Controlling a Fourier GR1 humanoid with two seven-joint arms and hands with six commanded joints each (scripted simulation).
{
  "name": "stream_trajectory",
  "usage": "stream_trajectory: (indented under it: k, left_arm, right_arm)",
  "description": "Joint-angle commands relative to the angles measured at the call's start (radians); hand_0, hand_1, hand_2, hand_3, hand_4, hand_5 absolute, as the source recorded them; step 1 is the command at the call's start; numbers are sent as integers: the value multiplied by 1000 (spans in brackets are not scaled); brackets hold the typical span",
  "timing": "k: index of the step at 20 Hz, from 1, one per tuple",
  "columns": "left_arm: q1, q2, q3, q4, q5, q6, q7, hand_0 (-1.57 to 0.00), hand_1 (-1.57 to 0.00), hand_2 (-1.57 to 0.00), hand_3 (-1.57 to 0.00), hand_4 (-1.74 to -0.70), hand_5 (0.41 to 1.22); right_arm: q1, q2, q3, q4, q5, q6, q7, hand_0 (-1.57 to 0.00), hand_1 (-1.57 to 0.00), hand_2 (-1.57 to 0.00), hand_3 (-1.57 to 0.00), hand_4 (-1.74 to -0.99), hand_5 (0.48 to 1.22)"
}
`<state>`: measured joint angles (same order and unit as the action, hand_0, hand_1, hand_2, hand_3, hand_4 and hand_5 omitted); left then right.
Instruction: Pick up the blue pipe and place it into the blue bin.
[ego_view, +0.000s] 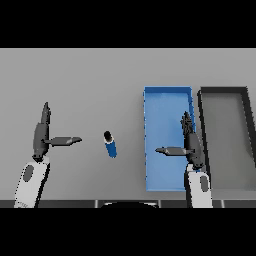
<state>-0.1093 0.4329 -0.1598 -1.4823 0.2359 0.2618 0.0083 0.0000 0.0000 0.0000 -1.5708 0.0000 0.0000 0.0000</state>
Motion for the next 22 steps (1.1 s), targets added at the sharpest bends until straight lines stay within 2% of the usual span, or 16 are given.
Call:
stream_trajectory:
  k: [1, 6, 7, 9, 11, 13, 15, 18, 22]
  left_arm:
    - [-4, -1, 1, 3, 0, 0, -2, 1, 1, 1, 1, -1186, 605]
    - [-40, -6, 6, 38, 2, -8, -1, 1, 1, 1, 1, -1186, 605]
    - [-15, 54, -14, 38, 24, -139, -52, 1, 1, 1, 1, -1186, 605]
    - [-14, 126, -17, 75, 49, -280, -95, 1, 1, 1, 1, -1190, 604]
    - [-11, 144, -24, 85, 51, -326, -120, 1, 1, 1, 1, -1188, 603]
    - [-3, 156, -35, 84, 46, -357, -135, 1, 1, 1, 1, -1174, 603]
    - [7, 175, -55, 60, 33, -393, -164, 1, 1, 1, 1, -1162, 605]
    - [47, 210, -106, -4, 50, -494, -153, 1, 1, 1, 1, -1181, 584]
    - [47, 203, -180, -76, 28, -528, -76, 1, 1, 1, 1, -1187, 532]
  right_arm:
    - [-4, 0, -1, 3, -1, -1, 3, 1, 1, 1, 1, -1254, 598]
    - [-44, 0, -9, 30, 0, -7, 16, 1, 1, 1, 1, -1254, 598]
    - [1, -62, 22, 3, 58, 22, -32, 1, 1, 1, 1, -1254, 598]
    - [52, -122, 62, -46, 120, 51, -64, 1, 1, 1, 1, -1251, 597]
    - [71, -127, 93, -62, 166, 46, -53, 1, 1, 1, 1, -1244, 596]
    - [61, -131, 96, -73, 171, 46, -22, 1, 1, 1, 1, -1236, 594]
    - [67, -133, 92, -67, 163, 52, -29, 1, 1, 1, 1, -1226, 593]
    - [65, -147, 91, -75, 160, 62, -59, 1, 1, 1, 1, -1228, 601]
    - [46, -143, 94, -69, 146, 77, -56, 1, 1, 1, 1, -1254, 626]
